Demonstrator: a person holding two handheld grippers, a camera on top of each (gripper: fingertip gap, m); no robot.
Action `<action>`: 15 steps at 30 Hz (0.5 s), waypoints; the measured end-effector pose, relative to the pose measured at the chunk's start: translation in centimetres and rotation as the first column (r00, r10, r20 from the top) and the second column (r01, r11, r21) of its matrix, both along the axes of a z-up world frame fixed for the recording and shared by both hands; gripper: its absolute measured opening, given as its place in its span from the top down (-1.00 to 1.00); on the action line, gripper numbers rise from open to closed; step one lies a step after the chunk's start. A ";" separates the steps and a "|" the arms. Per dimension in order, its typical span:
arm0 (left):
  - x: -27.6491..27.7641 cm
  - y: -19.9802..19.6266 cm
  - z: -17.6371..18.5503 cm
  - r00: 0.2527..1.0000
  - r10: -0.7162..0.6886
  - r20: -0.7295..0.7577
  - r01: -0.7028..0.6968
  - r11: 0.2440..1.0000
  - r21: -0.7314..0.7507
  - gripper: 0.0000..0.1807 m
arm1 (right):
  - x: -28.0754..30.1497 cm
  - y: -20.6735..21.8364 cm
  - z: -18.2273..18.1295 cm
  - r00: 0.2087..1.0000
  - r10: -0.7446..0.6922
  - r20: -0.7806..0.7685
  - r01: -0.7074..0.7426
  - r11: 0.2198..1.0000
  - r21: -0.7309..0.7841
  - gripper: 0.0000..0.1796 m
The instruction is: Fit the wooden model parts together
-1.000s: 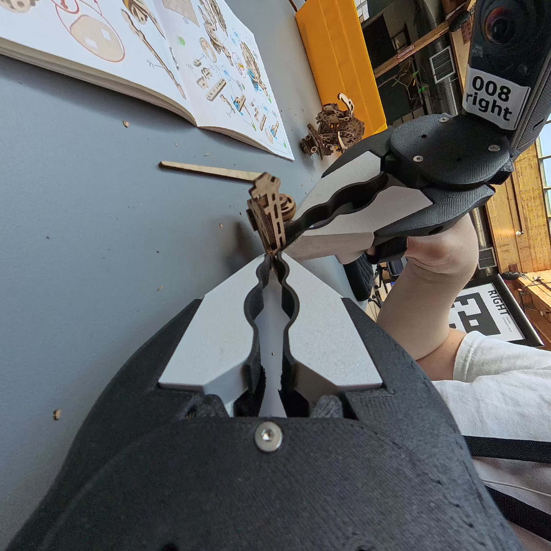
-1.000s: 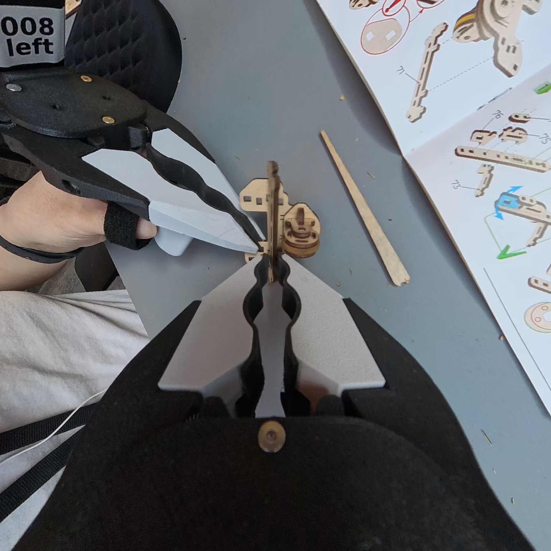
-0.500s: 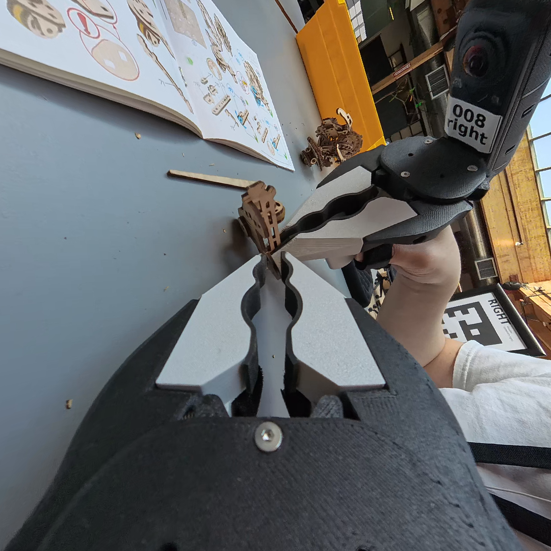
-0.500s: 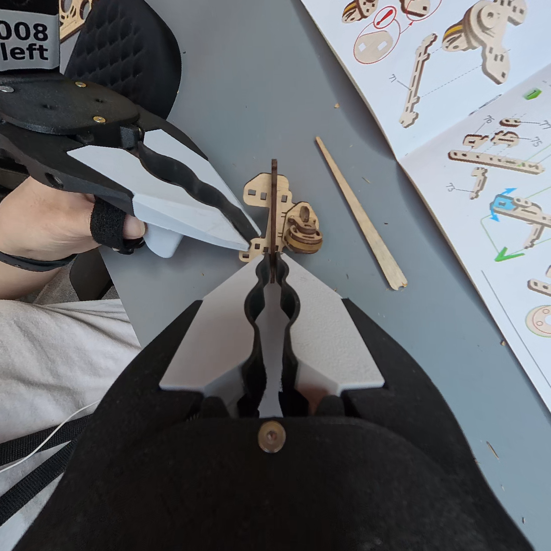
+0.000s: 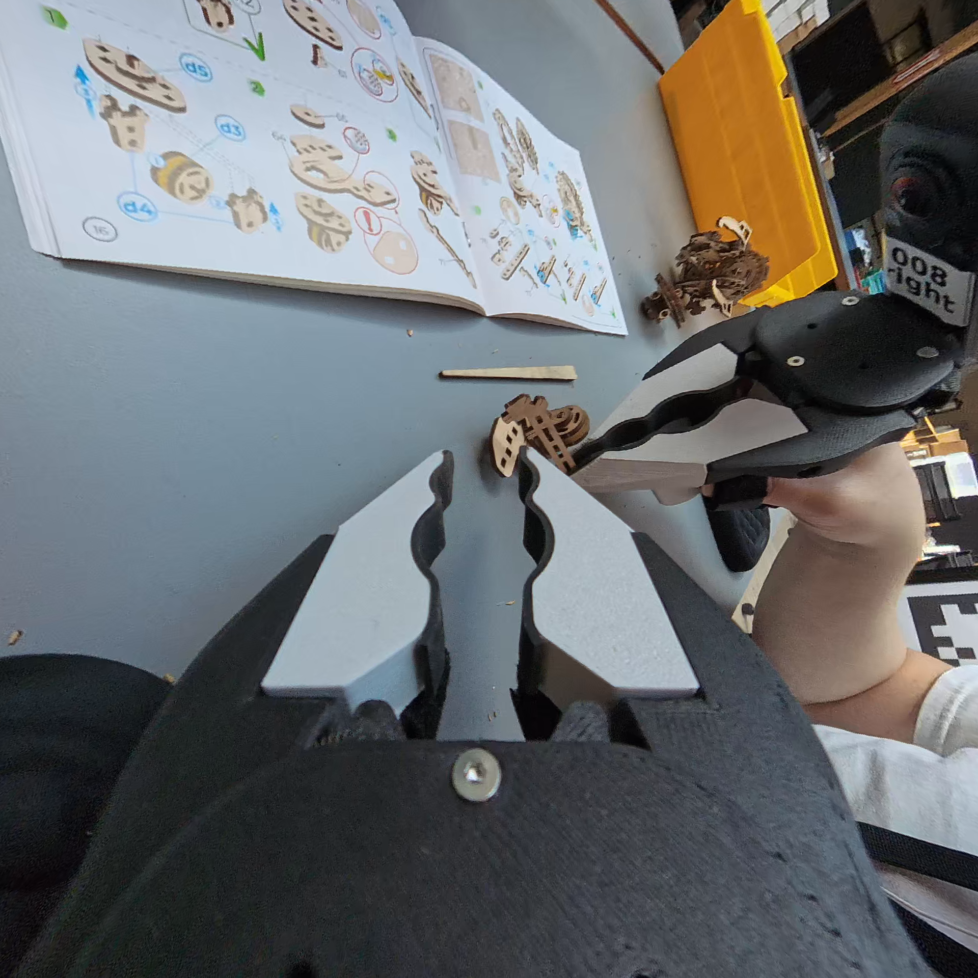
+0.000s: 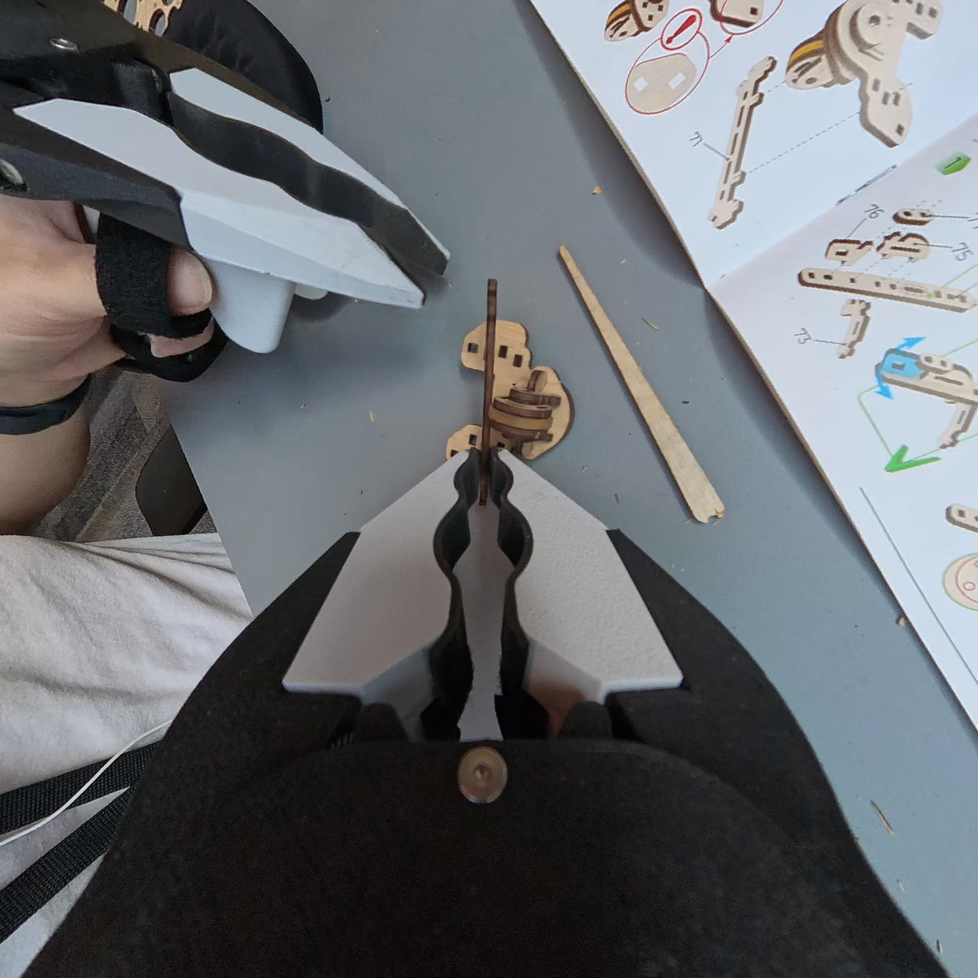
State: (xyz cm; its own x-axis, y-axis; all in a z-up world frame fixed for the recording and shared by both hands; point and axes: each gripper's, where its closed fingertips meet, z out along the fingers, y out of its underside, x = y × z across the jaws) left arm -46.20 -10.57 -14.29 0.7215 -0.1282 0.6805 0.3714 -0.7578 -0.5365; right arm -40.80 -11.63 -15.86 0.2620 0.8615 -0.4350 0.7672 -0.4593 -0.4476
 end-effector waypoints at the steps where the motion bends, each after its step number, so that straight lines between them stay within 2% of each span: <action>1: 0.2 0.0 -0.3 1.000 -0.018 0.010 0.018 1.000 -0.019 0.73 | 0.0 0.0 0.0 1.000 0.000 -0.001 0.000 1.000 -0.003 0.97; 5: 1.7 0.4 -0.8 0.991 -0.052 0.123 0.057 0.997 -0.044 0.74 | -0.1 0.0 0.0 1.000 -0.001 -0.008 0.000 1.000 -0.006 0.97; 7: 1.7 0.7 -0.9 0.992 -0.052 0.115 0.057 0.998 -0.041 0.80 | -0.1 0.0 0.0 1.000 -0.006 -0.018 0.005 1.000 -0.008 0.97; 10: 1.6 1.1 -0.9 0.994 -0.060 0.092 0.062 0.998 -0.028 0.78 | 0.0 0.0 0.0 0.999 -0.012 -0.037 0.012 1.000 -0.013 0.97; 15: 2.1 1.1 -0.8 0.987 -0.086 0.134 0.092 0.995 -0.034 0.75 | 0.2 0.1 0.1 0.994 -0.042 -0.099 0.039 0.999 -0.034 0.97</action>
